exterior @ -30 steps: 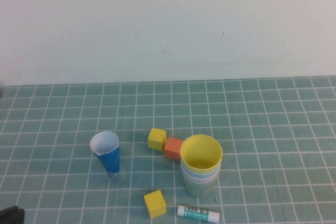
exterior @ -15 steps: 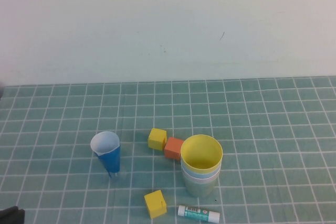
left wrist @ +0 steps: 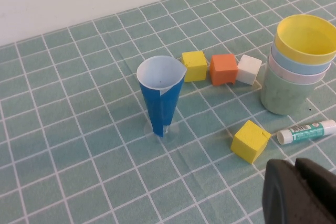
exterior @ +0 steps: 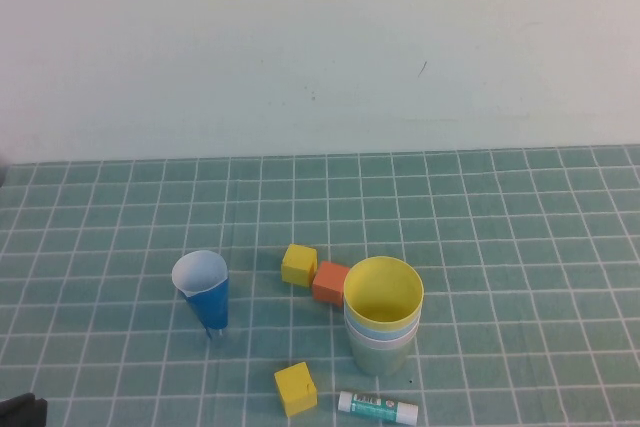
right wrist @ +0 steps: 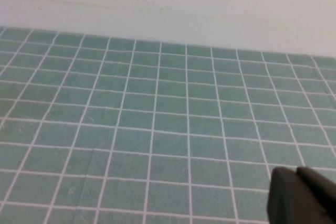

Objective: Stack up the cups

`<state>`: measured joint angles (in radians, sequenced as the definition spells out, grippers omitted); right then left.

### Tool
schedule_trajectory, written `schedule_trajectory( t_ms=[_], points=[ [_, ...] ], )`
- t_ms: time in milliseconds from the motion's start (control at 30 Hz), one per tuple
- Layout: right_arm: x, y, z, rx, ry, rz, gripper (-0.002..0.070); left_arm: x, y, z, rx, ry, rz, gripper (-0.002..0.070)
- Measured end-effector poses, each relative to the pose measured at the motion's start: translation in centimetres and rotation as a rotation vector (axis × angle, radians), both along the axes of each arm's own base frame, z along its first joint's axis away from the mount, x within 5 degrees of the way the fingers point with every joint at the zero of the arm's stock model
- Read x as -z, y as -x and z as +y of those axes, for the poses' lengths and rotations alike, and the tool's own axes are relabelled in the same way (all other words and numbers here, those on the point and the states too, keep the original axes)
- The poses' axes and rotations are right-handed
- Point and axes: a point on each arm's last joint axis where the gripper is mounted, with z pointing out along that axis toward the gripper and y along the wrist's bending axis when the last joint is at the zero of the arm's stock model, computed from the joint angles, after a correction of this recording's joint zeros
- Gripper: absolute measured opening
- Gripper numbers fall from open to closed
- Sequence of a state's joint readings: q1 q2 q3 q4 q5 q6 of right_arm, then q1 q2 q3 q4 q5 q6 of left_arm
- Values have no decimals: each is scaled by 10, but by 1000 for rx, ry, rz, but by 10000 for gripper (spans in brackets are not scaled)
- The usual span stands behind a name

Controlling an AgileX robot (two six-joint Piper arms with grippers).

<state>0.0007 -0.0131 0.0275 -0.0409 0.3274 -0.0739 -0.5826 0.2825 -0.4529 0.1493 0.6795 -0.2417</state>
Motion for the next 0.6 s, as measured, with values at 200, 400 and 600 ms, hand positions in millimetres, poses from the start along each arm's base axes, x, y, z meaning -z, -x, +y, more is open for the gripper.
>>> schedule_trajectory(
  t_ms=[200, 400, 600],
  points=[
    [0, 0, 0, 0, 0, 0, -3, 0, 0, 0, 0, 0, 0, -1],
    [0, 0, 0, 0, 0, 2, -3, 0, 0, 0, 0, 0, 0, -1],
    [0, 0, 0, 0, 0, 2, -3, 18, 6, 4, -25, 15, 3, -1]
  ],
)
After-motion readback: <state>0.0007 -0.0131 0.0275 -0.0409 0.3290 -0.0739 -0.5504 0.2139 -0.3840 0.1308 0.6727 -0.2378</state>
